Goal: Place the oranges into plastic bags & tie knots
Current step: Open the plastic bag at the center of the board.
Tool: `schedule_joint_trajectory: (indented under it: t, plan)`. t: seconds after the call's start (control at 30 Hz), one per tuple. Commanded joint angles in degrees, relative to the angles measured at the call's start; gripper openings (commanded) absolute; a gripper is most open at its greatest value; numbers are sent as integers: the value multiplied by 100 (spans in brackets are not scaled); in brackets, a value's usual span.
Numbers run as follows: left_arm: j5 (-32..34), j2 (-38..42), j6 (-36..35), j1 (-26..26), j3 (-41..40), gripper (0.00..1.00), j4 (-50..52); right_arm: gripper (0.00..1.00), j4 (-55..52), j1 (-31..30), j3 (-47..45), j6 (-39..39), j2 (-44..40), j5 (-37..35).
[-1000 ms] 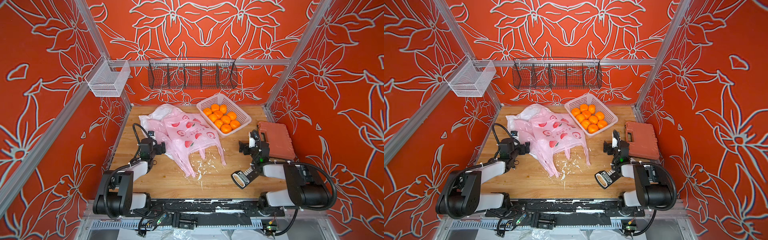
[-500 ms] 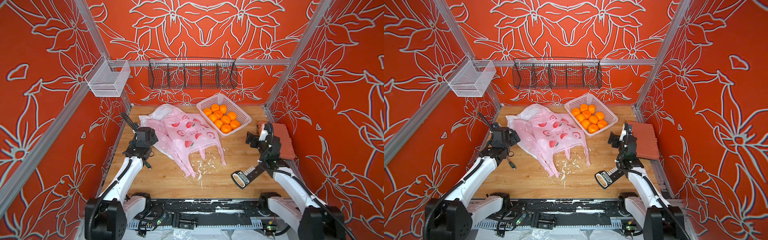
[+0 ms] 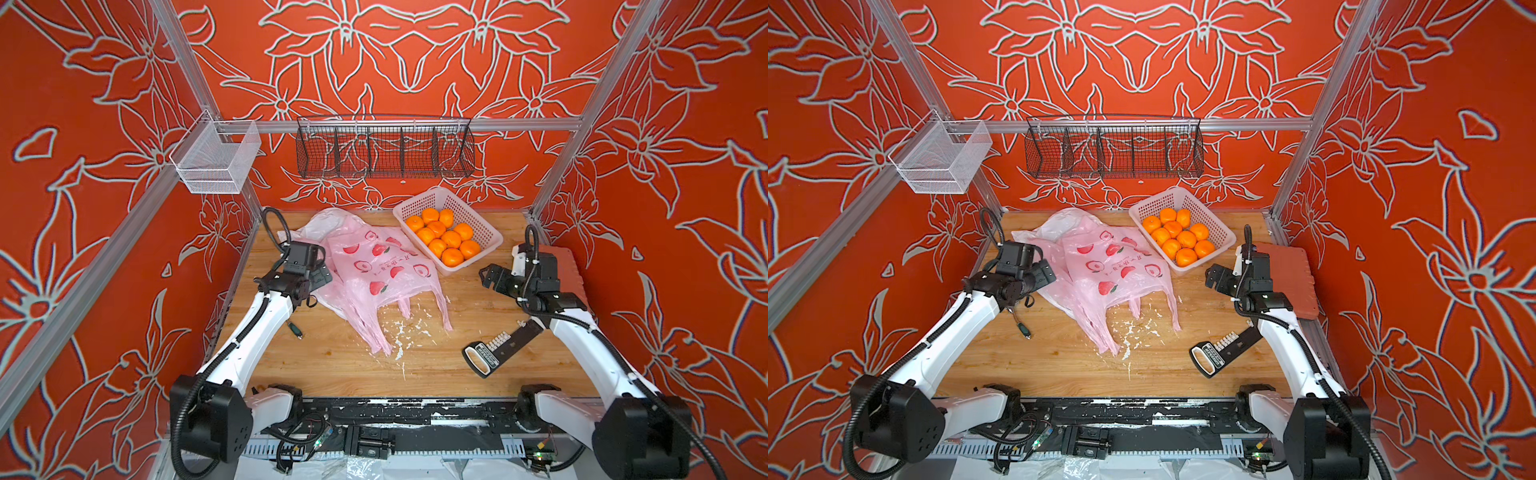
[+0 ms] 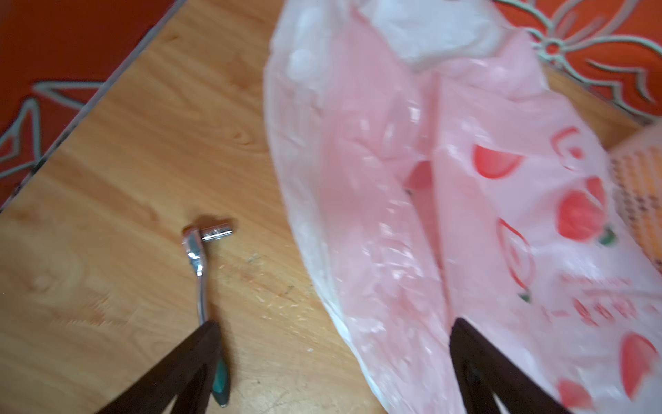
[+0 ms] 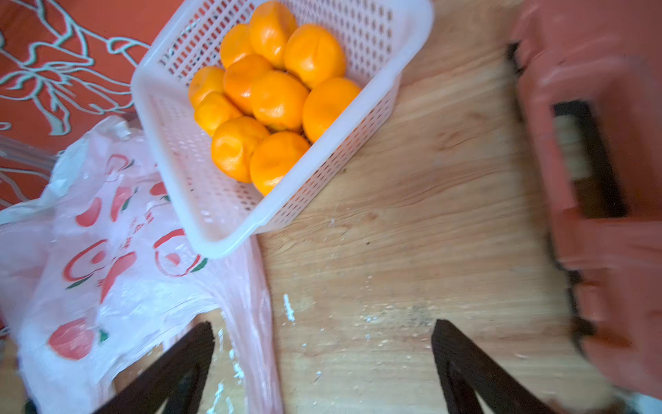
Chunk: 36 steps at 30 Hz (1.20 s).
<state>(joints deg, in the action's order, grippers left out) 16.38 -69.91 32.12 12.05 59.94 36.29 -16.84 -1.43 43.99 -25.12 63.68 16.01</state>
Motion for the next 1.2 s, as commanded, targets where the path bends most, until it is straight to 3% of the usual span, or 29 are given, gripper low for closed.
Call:
schedule_joint_trajectory:
  t: [0.0,0.1,0.27,0.4,0.53,0.7,1.17]
  plan:
    - [-198,-157,-478,701,423,97,545,96,68,3,99,-409,235,1138]
    - [-382,-291,-875,1407,676,97,745,92,-57,-202,246,-381,411,1113]
    - [-641,-610,-1345,2389,955,97,1271,85,-984,-1123,639,-4,444,167]
    - [-838,-733,-1449,2845,782,97,1489,79,-1620,-1751,707,124,418,12]
    - [-841,-922,-1421,2978,698,97,1520,73,-2067,-2217,595,-50,482,-288]
    - [-838,-1029,-1390,2990,721,97,1239,65,-1785,-2804,177,-407,795,-825]
    - [-782,-1290,-1373,2917,817,98,1055,46,-693,-3037,195,-716,2403,-1127]
